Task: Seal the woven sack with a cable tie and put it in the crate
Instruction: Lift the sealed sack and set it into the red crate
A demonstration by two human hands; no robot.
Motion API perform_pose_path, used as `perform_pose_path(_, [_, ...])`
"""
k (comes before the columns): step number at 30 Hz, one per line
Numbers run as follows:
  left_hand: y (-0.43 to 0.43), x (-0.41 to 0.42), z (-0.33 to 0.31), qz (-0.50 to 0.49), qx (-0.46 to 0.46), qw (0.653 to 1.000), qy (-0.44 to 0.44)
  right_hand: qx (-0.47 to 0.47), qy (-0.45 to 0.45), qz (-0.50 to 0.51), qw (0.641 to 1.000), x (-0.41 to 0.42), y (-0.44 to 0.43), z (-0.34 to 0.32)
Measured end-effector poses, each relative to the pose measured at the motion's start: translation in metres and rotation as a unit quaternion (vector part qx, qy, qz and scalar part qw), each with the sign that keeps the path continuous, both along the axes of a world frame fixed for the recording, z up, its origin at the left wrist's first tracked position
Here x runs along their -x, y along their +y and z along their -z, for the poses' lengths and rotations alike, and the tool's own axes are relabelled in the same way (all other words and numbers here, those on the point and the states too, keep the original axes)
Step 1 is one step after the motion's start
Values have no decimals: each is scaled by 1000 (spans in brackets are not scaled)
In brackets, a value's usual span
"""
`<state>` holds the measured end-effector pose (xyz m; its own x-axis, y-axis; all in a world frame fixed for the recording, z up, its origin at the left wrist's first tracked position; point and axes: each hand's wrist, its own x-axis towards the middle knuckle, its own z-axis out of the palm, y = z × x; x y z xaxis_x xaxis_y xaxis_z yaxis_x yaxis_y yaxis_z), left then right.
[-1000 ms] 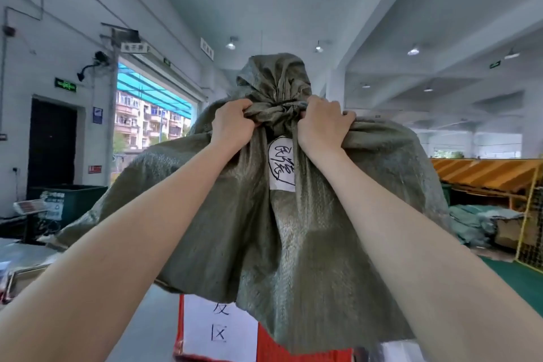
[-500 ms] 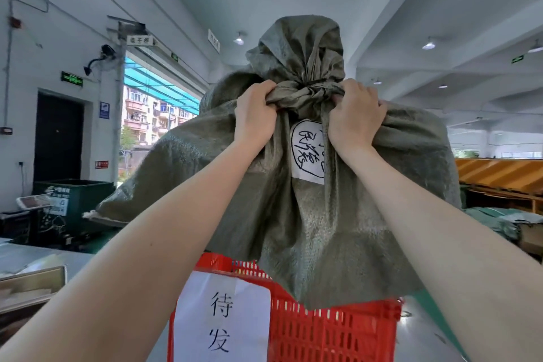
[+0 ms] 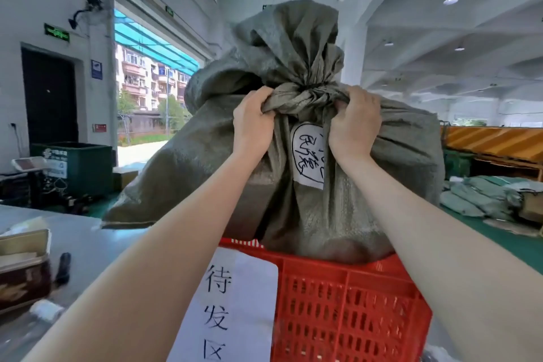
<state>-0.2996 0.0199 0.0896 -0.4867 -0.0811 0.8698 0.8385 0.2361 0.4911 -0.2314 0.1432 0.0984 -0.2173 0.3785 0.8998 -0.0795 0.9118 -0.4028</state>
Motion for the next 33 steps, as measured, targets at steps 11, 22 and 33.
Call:
perform_pose_path(11, [29,15,9,48,29,997,-46,-23,-117,40,992,-11,25,-3])
perform_pose_path(22, [8,36,37,42,114,986,-115,-54,-233,20,971,14,18,8])
perform_pose_path(33, [-8,42,90,-20,214,964,-156,-60,-263,13,963,23,17,72])
